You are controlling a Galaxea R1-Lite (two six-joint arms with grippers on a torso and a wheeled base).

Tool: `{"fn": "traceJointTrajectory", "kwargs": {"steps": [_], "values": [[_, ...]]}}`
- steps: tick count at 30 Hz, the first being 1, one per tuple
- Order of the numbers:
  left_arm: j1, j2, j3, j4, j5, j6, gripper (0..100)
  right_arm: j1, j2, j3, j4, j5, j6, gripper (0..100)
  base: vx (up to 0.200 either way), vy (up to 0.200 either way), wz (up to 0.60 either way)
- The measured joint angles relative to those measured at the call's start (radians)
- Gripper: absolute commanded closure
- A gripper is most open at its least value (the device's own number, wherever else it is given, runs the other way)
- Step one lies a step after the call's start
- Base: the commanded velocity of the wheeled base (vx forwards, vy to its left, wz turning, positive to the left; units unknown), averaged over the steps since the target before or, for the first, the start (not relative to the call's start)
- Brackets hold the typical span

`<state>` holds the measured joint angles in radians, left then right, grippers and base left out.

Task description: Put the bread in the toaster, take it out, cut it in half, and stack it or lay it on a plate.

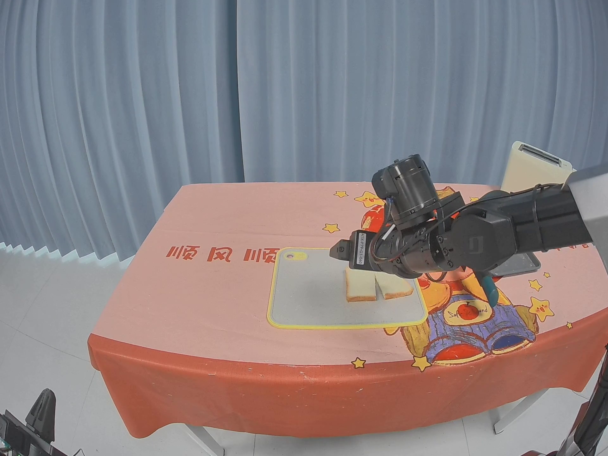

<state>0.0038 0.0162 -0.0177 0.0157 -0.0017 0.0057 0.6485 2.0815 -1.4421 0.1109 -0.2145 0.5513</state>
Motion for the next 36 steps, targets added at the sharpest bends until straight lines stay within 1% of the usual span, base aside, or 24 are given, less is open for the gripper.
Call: {"fn": "traceJointTrajectory", "kwargs": {"steps": [3,4,9,20,25,36], "values": [[0.0,0.0,0.0,0.0,0.0,0.0,100,-0.015,0.001,-0.005,0.001,0.0,-0.015,0,0.0,0.0,0.0],[0.0,0.0,0.0,0.0,0.0,0.0,100,-0.02,0.005,-0.006,0.002,0.0,-0.021,100,0.0,0.0,0.0],[0.0,0.0,0.0,0.0,0.0,0.0,100,-0.031,0.036,-0.013,0.001,-0.002,-0.03,100,0.0,0.0,0.0],[0.0,0.0,0.0,0.0,0.0,0.0,100,-0.046,0.096,-0.031,-0.001,-0.005,-0.031,100,0.0,0.0,0.0],[0.0,0.0,0.0,0.0,0.0,0.0,100,-0.055,0.103,-0.036,0.0,-0.033,-0.031,100,0.0,0.0,0.0],[0.0,0.0,0.0,0.0,0.0,0.0,100,-0.067,0.114,-0.041,0.0,-0.037,-0.036,100,0.0,0.0,0.0]]}}
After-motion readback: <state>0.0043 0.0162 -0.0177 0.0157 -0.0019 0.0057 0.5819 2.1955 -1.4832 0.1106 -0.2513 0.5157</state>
